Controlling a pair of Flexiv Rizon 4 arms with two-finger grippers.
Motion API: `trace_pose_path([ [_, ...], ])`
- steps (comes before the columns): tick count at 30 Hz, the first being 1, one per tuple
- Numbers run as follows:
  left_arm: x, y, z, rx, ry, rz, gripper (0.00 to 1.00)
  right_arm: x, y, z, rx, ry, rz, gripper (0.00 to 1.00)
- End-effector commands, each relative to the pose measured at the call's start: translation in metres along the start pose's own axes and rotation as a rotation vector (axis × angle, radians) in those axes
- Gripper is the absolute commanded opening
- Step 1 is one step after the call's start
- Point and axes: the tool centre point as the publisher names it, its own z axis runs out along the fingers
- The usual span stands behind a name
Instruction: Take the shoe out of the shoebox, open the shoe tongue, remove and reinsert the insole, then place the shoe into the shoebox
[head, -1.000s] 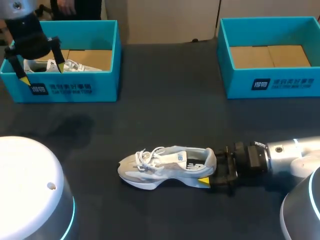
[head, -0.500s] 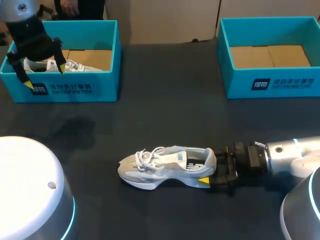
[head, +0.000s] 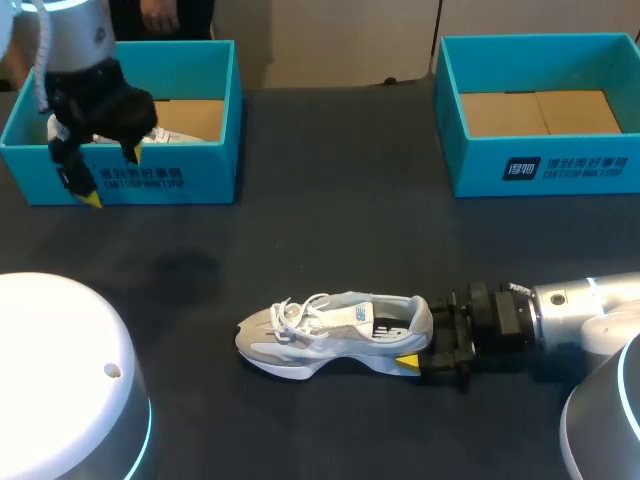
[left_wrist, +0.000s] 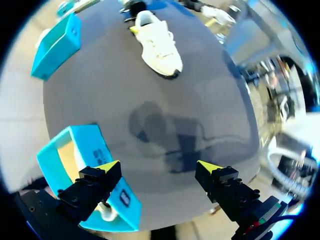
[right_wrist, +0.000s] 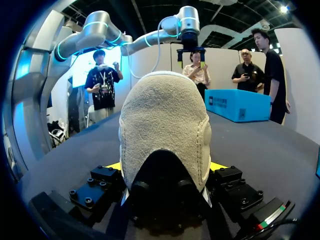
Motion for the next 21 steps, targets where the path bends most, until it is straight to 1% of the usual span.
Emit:
trace_pose_path([
  [1, 0.017, -0.017, 0.006, -0.007, -0.033, -0.314, 1.00, 0.001, 0.001, 0.000, 0.003, -0.001, 0.000, 0.00],
  [3, 0.020, -0.022, 0.005, -0.011, -0.075, -0.313, 1.00, 0.001, 0.001, 0.000, 0.003, -0.001, 0.000, 0.00],
  [18, 0.020, -0.022, 0.005, -0.011, -0.075, -0.313, 1.00, 0.001, 0.001, 0.000, 0.003, -0.001, 0.000, 0.00],
  [19, 0.023, -0.025, 0.007, 0.002, -0.051, -0.335, 1.00, 0.001, 0.001, 0.000, 0.003, -0.001, 0.000, 0.00],
  [21, 0.027, -0.033, 0.011, -0.024, -0.046, -0.425, 1.00, 0.001, 0.001, 0.000, 0.003, -0.001, 0.000, 0.00],
])
